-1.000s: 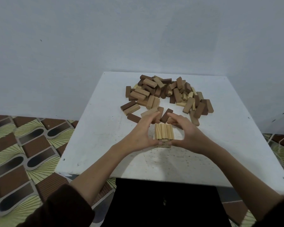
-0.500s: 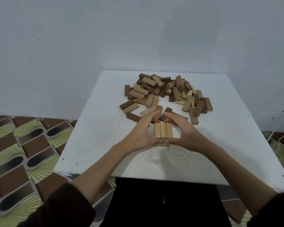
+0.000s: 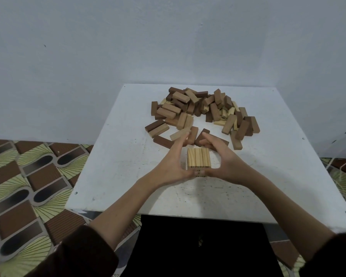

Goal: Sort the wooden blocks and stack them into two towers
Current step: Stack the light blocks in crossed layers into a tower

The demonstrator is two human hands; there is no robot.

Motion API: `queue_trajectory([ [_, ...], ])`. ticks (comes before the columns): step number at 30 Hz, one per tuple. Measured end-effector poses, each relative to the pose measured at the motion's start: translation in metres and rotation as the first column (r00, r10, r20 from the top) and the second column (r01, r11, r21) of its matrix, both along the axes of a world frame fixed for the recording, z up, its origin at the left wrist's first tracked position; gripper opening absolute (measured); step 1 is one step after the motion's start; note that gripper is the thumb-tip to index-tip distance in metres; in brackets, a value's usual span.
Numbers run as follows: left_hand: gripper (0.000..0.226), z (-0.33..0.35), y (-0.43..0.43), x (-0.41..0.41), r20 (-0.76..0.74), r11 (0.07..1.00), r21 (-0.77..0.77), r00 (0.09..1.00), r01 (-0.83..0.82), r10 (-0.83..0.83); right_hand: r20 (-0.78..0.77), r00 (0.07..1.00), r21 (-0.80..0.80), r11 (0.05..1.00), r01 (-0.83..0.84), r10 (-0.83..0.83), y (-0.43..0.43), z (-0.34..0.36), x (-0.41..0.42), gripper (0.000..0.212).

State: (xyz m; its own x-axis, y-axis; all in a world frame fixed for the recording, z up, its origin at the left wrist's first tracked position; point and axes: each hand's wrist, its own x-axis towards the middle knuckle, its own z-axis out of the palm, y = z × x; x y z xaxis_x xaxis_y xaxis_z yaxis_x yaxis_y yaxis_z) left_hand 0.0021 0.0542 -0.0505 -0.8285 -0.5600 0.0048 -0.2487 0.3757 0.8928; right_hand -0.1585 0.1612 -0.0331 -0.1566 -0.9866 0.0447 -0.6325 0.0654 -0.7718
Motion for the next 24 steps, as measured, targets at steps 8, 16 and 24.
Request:
queue_trajectory([
  [8,0.101,-0.021,0.026,-0.005,-0.002,0.993,0.041,0.994,-0.110,0.110,0.207,0.963,-0.078,0.978,0.192,-0.172,0.013,-0.028,0.036,0.083],
  [16,0.106,-0.028,0.036,-0.001,-0.039,0.992,-0.037,0.993,-0.117,0.115,0.083,0.975,-0.126,0.969,0.214,-0.204,0.015,-0.040,0.042,0.096],
  [24,0.103,-0.035,0.033,-0.001,-0.047,0.988,-0.119,0.995,-0.098,0.093,0.051,0.979,-0.114,0.972,0.204,-0.200,0.012,-0.047,0.041,0.095],
])
